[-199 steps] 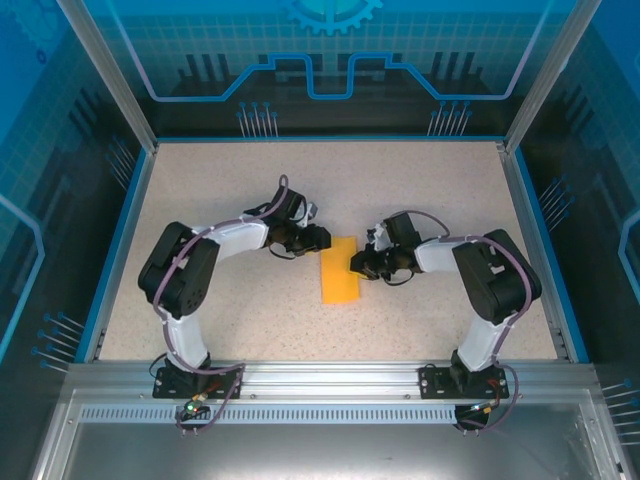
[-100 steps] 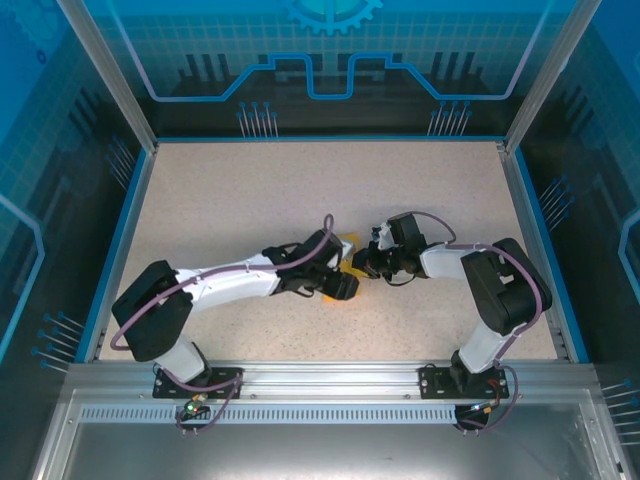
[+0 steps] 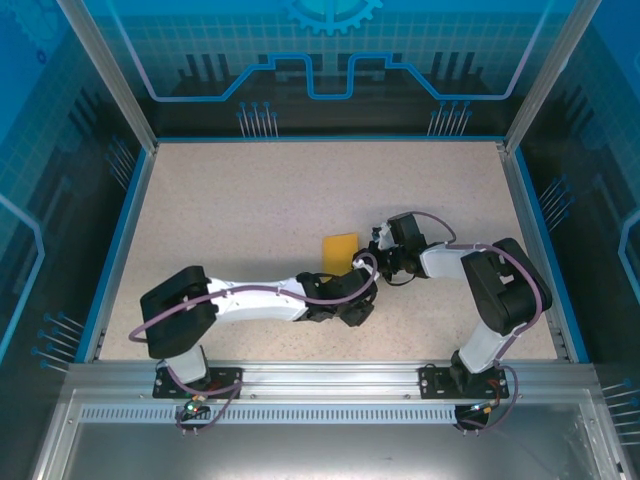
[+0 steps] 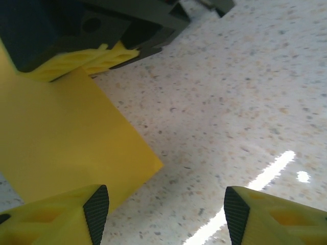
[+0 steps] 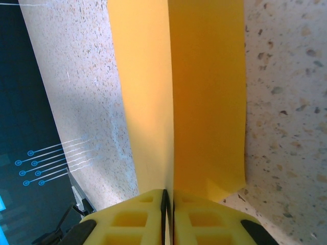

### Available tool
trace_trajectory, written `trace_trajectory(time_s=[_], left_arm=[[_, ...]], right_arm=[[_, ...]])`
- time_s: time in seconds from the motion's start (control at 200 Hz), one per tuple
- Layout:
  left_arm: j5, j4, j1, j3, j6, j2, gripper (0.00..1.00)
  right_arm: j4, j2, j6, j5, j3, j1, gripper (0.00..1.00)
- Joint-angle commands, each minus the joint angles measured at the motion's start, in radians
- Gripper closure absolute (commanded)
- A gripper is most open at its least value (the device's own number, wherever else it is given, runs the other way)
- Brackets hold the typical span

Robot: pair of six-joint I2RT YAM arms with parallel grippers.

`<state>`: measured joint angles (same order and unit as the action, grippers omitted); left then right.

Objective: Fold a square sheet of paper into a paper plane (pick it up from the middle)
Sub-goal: Third fold the triangle at the center of the table.

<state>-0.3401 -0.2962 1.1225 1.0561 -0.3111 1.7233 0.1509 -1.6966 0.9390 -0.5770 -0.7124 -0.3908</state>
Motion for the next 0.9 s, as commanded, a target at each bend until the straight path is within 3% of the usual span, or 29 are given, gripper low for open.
trace_trajectory(time_s=[0.0, 0.37, 0.645, 0.895], left_arm=[[-0.117, -0.036, 0.004, 0.04, 0.004, 0.033, 0.36], [-0.152, 0.01, 0.007, 0.034, 0.001, 0.038, 0.51], [-0.172, 0.011, 0.006, 0.014, 0.002, 0.014, 0.83], [-0.145, 0.023, -0.016, -0.013, -0.004, -0.009, 1.0]], right_arm=[[0.004, -0.013, 0.0, -0.017, -0.015, 0.013, 0.87], [-0.024, -0.018, -0.019, -0.01, -0.023, 0.017, 0.87], [-0.044, -0.006, -0.035, -0.008, -0.019, 0.021, 0.86], [-0.06, 0.011, -0.046, -0.006, -0.015, 0.024, 0.84]])
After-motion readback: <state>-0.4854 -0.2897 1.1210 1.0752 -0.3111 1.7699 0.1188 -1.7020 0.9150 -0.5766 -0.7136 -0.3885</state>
